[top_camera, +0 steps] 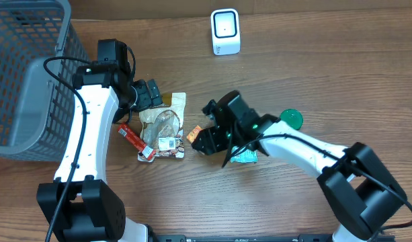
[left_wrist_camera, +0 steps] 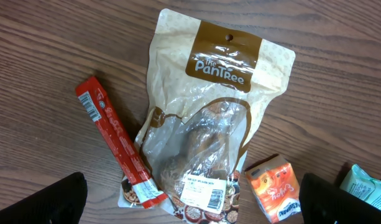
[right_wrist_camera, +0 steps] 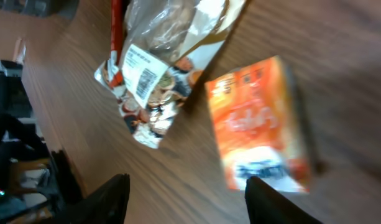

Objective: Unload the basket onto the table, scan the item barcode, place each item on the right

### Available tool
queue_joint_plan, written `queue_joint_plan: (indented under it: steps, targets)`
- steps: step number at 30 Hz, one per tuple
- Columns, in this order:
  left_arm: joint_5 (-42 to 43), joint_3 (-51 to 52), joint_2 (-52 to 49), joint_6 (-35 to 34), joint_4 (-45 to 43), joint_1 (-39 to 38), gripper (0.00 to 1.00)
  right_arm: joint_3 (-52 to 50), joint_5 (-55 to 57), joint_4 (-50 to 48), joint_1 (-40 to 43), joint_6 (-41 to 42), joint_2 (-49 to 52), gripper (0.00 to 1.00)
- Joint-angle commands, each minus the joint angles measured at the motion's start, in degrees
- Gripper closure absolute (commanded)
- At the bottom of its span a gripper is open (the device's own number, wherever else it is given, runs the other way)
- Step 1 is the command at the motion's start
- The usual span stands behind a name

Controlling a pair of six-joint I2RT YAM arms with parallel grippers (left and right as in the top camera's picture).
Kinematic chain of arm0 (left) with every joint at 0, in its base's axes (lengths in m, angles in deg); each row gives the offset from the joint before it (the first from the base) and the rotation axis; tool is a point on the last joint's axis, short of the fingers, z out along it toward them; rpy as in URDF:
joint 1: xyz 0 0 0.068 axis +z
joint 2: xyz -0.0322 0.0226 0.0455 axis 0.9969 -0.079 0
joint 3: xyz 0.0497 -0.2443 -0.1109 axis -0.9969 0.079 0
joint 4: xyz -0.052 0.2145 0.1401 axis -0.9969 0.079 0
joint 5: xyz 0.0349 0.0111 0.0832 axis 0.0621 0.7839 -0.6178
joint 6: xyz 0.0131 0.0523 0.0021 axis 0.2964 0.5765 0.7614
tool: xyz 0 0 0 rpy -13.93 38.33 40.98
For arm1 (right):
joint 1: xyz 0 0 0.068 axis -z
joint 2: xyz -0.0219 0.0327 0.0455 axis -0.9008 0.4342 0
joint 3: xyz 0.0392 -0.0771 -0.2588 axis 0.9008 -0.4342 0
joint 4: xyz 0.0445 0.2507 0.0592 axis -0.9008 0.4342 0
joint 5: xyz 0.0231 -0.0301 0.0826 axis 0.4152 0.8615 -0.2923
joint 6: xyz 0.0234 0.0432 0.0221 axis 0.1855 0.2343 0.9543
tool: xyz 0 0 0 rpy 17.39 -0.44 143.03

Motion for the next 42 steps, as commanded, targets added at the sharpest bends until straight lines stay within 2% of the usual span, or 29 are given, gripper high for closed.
queue_joint_plan:
  steps: [1,7,17,23,36,39,42]
  targets:
    - [0.6,-0.2,0.0,-0.6,-0.1,-0.1,0.0,1.3,-0.7,1.7,2.0,-9.4,-2.0,0.38]
    - [0.6,-0.2,0.0,-0.6,-0.1,-0.1,0.0,3.1,8.8,6.1,2.0,-14.8,-2.0,0.39]
    - [0.6,-0.2,0.0,-0.6,-0.1,-0.1,0.0,21.2,17.3,23.7,0.7,-21.9,-2.0,0.4]
    - [0.6,-0.2,0.0,-0.6,-0.1,-0.1,0.0,21.8,23.9,27.5,-3.7,-26.2,0.2,0.39]
    - [0.6,-0.2,0.0,-0.6,-0.1,-0.1,0.0,21.8,32.2,24.4,-9.3,-26.8,10.0,0.46]
    - [0.6,-0.2,0.0,-0.6,-0.1,-0.1,0.0,21.7,32.5,23.8,-9.2,-26.8,10.8,0.45]
    - [0.6,-0.2,0.0,-0.6,-0.1,-0.1,0.0,21.7,32.6,23.0,-8.9,-26.8,11.0,0.4]
